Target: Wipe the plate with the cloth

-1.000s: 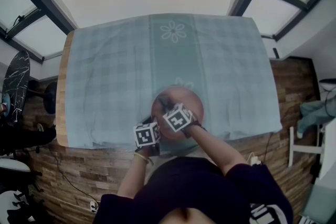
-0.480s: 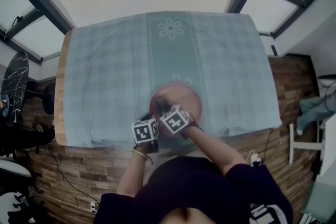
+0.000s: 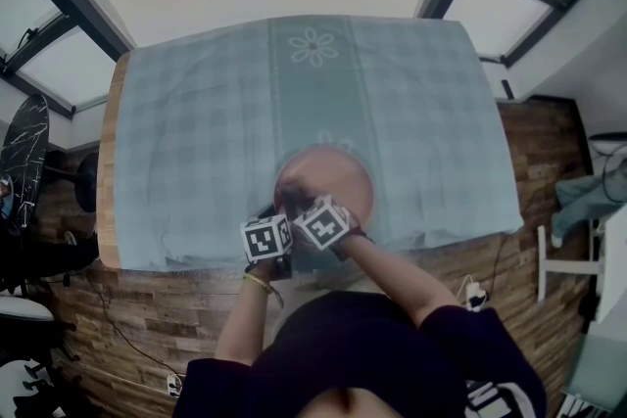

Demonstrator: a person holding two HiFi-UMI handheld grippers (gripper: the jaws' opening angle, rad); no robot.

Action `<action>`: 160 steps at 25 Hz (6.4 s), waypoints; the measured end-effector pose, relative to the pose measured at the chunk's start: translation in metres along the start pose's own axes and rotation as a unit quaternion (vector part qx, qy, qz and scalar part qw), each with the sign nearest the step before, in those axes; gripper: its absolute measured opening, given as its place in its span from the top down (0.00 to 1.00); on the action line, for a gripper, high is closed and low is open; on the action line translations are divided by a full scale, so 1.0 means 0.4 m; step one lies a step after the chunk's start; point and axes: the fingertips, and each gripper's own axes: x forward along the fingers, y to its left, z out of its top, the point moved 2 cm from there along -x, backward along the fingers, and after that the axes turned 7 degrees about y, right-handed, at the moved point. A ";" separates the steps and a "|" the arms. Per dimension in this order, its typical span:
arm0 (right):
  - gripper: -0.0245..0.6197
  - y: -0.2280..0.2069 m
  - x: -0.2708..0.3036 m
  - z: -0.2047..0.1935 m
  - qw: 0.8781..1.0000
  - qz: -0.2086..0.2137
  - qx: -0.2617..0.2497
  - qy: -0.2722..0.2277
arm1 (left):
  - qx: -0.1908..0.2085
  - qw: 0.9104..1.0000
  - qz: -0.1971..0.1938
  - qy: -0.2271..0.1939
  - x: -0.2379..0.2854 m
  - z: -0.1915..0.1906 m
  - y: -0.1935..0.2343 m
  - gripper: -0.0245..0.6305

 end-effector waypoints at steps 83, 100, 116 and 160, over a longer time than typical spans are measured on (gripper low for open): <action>0.91 -0.116 -0.077 -0.120 0.994 -0.033 0.011 0.108 | -0.012 1.000 0.006 -0.009 0.003 -0.001 0.001 0.88; 0.91 0.013 -0.059 -0.140 0.992 0.035 -0.015 0.124 | -0.010 1.000 -0.002 -0.004 0.004 -0.005 0.000 0.88; 0.91 0.060 -0.076 -0.142 0.989 0.070 -0.024 0.124 | -0.010 1.000 -0.003 -0.005 0.004 -0.004 0.000 0.88; 0.91 -0.309 -0.162 -0.161 0.975 -0.110 -0.026 0.190 | -0.012 1.000 -0.008 -0.003 0.009 -0.005 0.000 0.88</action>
